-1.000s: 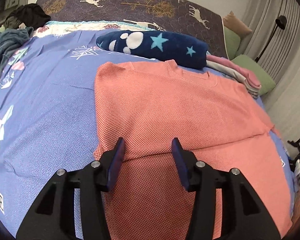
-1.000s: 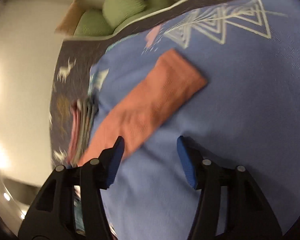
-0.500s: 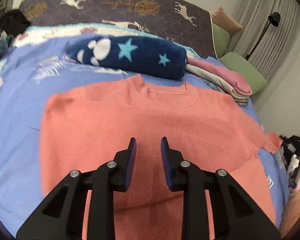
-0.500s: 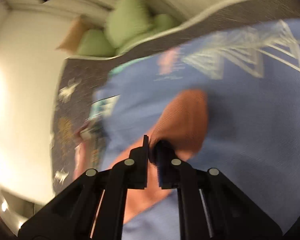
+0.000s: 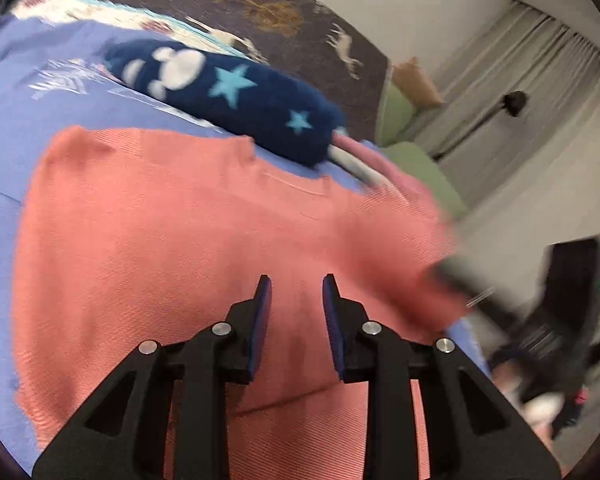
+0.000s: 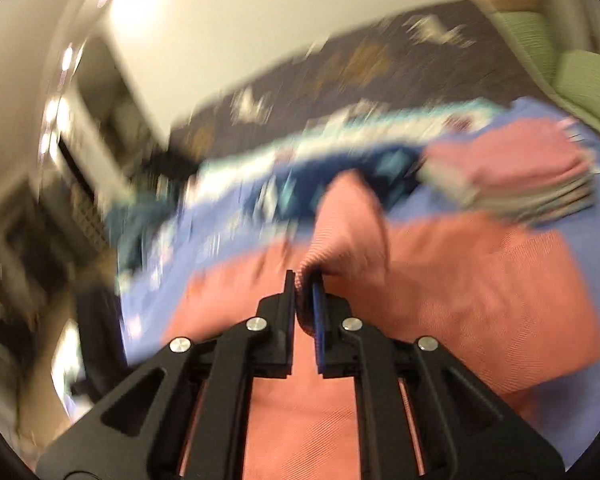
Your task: Fold small clothes
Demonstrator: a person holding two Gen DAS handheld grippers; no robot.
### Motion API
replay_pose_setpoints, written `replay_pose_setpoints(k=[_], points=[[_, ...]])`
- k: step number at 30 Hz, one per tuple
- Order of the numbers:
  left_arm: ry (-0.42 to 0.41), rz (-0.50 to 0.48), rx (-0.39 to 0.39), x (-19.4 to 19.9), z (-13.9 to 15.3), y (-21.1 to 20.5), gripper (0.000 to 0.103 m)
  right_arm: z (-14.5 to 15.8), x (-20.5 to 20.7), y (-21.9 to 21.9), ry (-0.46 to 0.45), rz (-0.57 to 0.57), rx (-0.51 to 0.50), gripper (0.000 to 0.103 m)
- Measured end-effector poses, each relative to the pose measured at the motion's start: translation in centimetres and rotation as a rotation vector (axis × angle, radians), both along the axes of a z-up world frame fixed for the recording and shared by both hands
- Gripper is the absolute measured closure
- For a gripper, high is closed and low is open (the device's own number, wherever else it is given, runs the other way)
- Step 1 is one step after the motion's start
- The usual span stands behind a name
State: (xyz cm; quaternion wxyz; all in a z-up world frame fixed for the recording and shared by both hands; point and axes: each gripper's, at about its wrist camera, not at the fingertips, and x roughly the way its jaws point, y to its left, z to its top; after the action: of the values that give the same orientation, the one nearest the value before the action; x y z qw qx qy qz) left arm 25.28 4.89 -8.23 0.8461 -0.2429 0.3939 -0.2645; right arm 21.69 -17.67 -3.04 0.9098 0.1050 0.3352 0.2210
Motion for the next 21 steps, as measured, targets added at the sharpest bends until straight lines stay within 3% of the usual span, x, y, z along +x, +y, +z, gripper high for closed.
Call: replay_pose_setpoints(k=[3, 4, 9, 13, 16, 17, 21], points=[[0.041, -0.082, -0.077, 0.4, -0.4, -0.8, 0.074, -2.2, -0.9, 1.9, 0.026, 0.041, -0.116, 0.091], [0.059, -0.103, -0.094, 0.5, -0.6, -1.2, 0.068, -2.8, -1.1, 2.3, 0.036, 0.059, -0.144, 0.085], [0.071, -0.125, -0.057, 0.4, -0.6, -2.5, 0.062, -3.1, -1.9, 2.0, 0.035, 0.088, -0.143, 0.074], [0.091, -0.115, -0.051, 0.5, -1.0, -2.5, 0.062, -3.5, -3.4, 2.9, 0.034, 0.117, -0.157, 0.072], [0.120, -0.101, -0.071, 0.6, -0.6, -2.0, 0.057, -2.0, -4.3, 2.9, -0.033, 0.135, -0.167, 0.069], [0.120, -0.097, -0.081, 0.5, -0.3, -1.7, 0.057, -1.4, -4.5, 2.7, -0.061, 0.142, -0.171, 0.063], [0.120, -0.078, -0.095, 0.5, 0.0, -0.6, 0.056, -0.4, -3.4, 0.9, -0.069, 0.100, -0.093, 0.057]])
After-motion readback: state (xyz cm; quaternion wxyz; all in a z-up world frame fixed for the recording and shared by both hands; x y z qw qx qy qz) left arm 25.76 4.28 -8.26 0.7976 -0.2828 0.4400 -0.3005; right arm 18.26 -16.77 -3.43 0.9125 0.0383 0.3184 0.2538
